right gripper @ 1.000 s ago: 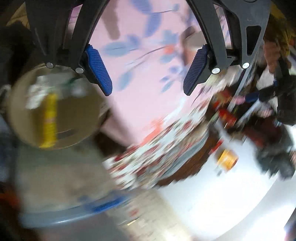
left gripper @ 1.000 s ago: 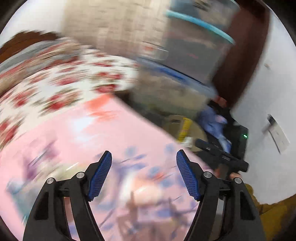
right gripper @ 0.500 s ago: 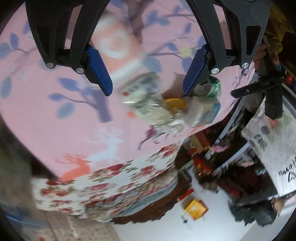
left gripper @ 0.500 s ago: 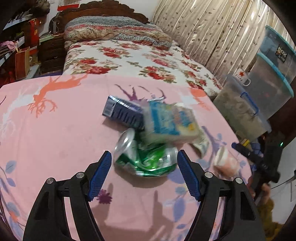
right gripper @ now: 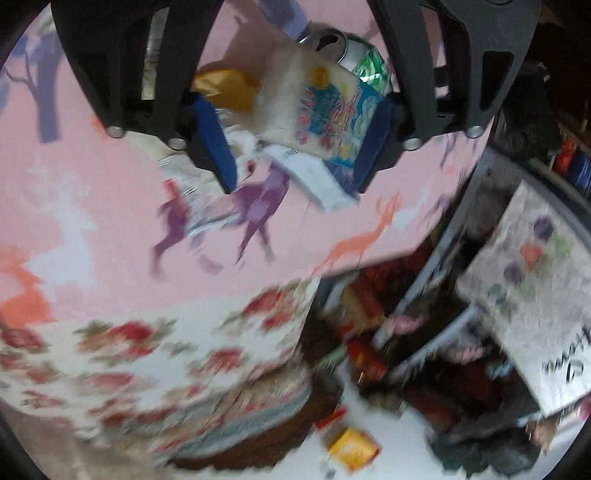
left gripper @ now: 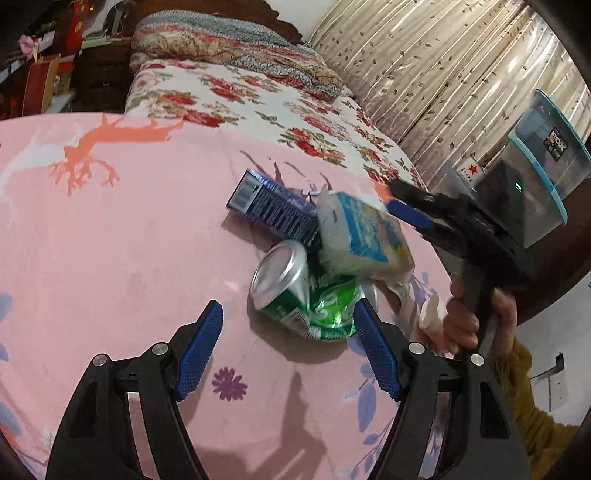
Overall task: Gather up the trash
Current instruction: 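Grasp the white-and-blue tissue pack with the right tool while the left tool grasps the crushed green can, then carry the can and tissue pack to the beige bin and release both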
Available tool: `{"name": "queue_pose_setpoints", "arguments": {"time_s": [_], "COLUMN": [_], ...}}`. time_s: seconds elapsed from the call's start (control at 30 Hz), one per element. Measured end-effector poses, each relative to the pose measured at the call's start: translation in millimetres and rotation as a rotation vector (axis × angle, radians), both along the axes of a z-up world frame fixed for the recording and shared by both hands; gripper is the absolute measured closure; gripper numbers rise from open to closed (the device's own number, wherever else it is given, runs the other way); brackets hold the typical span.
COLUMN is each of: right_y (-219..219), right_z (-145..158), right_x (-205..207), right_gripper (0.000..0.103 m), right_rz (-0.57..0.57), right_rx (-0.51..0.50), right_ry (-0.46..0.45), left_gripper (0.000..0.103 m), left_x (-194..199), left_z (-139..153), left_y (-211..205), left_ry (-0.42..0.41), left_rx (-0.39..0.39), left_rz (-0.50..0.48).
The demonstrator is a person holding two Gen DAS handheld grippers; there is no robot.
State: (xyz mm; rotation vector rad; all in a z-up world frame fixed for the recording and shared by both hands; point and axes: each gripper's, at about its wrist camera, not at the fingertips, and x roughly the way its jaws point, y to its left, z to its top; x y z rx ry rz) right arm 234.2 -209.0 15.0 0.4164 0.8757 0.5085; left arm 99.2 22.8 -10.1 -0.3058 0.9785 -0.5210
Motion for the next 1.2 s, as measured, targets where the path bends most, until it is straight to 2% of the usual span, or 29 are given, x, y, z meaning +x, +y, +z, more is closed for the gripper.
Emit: {"name": "queue_pose_setpoints", "arguments": {"time_s": [0.03, 0.13, 0.23, 0.37, 0.5, 0.6, 0.67, 0.73, 0.77, 0.87, 0.93, 1.0, 1.07, 1.1, 1.17, 1.2], "right_y": [6.0, 16.1, 7.5, -10.2, -19.6, -24.9, -25.2, -24.0, -22.8, -13.6, -6.9, 4.3, 19.2, 22.7, 27.7, 27.7], "right_z": [-4.4, -11.2, -14.0, -21.5, -25.5, -31.1, -34.1, -40.4, -44.1, -48.0, -50.6, -55.0, -63.3, -66.1, -66.8, -67.1], "right_x": [-1.3, -39.3, -89.8, -132.3, -147.1, -150.2, -148.4, -147.3, -147.6, -150.9, -155.0, -157.8, -159.6, -161.1, -162.8, -162.9], "right_gripper": [0.053, 0.053, 0.052, 0.051, 0.042, 0.039, 0.039, 0.039, 0.039, 0.036, 0.027, 0.027, 0.026, 0.027, 0.058, 0.061], "right_rz": [0.046, 0.158, 0.201, 0.153, 0.059, 0.018, 0.006, -0.005, -0.007, 0.014, 0.037, 0.073, 0.112, 0.120, 0.155, 0.176], "right_rx": [-0.003, -0.002, 0.085, 0.145, 0.153, 0.177, 0.177, 0.184, 0.190, 0.197, 0.201, 0.191, 0.136, 0.130, 0.158, 0.198], "right_ry": [0.028, 0.032, 0.027, 0.025, 0.008, 0.016, 0.020, 0.034, 0.046, 0.056, 0.060, 0.071, 0.093, 0.091, 0.094, 0.108], "left_gripper": [0.033, 0.033, 0.032, 0.032, 0.032, 0.032, 0.032, 0.033, 0.039, 0.069, 0.072, 0.073, 0.073, 0.073, 0.074, 0.075], "left_x": [-0.9, -4.2, -3.0, 0.9, 4.9, 12.5, 20.2, 27.8, 32.5, 40.9, 39.6, 34.3, 28.4, 23.9, 16.1, 12.8], "left_z": [-2.8, -8.2, -17.1, -30.2, -36.8, -37.4, -40.0, -44.9, -48.0, -59.0, -60.7, -55.5, -49.5, -43.5, -32.6, -27.2], "left_y": [0.6, 0.7, -1.4, -9.1, -23.5, -33.7, -36.9, -35.7, -36.4, -36.8, -37.5, -39.5, -36.6, -31.9, -23.6, -18.2], "left_ry": [0.008, 0.025, 0.053, 0.084, 0.108, 0.106, 0.123, 0.152, 0.175, 0.241, 0.244, 0.223, 0.213, 0.201, 0.172, 0.160], "left_rx": [-0.002, -0.020, -0.059, -0.059, -0.047, -0.029, -0.042, -0.098, -0.128, -0.168, -0.181, -0.162, -0.183, -0.199, -0.203, -0.205], "left_rz": [-0.005, -0.022, -0.041, -0.048, -0.055, -0.058, -0.060, -0.051, -0.051, -0.034, -0.029, -0.032, -0.031, -0.026, -0.014, -0.009]}}
